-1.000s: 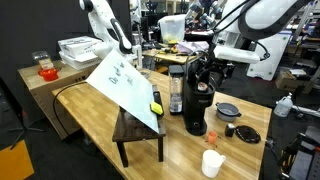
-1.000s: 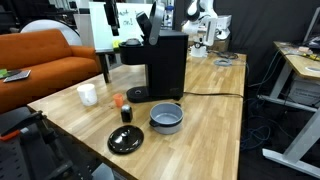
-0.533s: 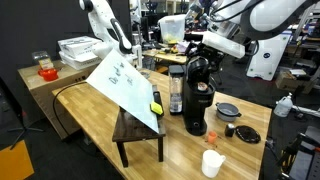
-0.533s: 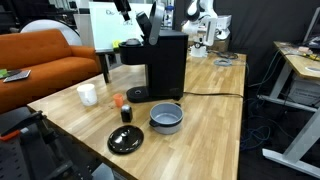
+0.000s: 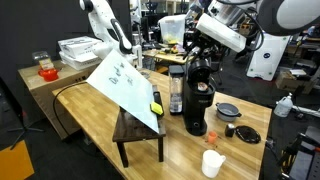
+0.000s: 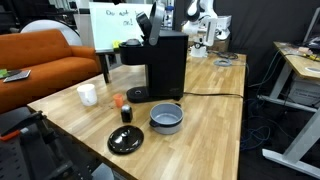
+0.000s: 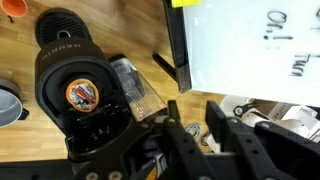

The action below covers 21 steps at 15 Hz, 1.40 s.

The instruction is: Pick the small tin on the table, put it in the coffee maker then close it

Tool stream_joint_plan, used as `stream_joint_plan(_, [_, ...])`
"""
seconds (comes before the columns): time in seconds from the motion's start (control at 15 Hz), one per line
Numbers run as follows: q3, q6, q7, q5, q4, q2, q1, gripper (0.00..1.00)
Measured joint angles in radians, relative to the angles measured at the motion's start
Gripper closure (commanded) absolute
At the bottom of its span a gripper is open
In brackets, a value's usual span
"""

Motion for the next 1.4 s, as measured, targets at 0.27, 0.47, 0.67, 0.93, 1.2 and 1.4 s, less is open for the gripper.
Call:
stream_joint_plan(0.27, [0.0, -0.001, 0.202, -0.115, -0.001, -0.014, -0.008, 1.0])
stream_joint_plan(0.47, [0.001, -0.001, 0.415, -0.236, 0.0, -0.021, -0.021, 1.0])
stream_joint_plan(0.67, [0.004, -0.051, 0.627, -0.354, 0.001, -0.036, -0.032, 1.0])
stream_joint_plan(0.93, [0.021, -0.157, 0.848, -0.481, 0.005, -0.054, -0.033, 1.0])
stream_joint_plan(1.2, [0.042, -0.23, 0.935, -0.516, 0.006, -0.056, -0.031, 1.0])
stream_joint_plan(1.4, [0.062, -0.253, 0.936, -0.483, 0.005, -0.054, -0.03, 1.0])
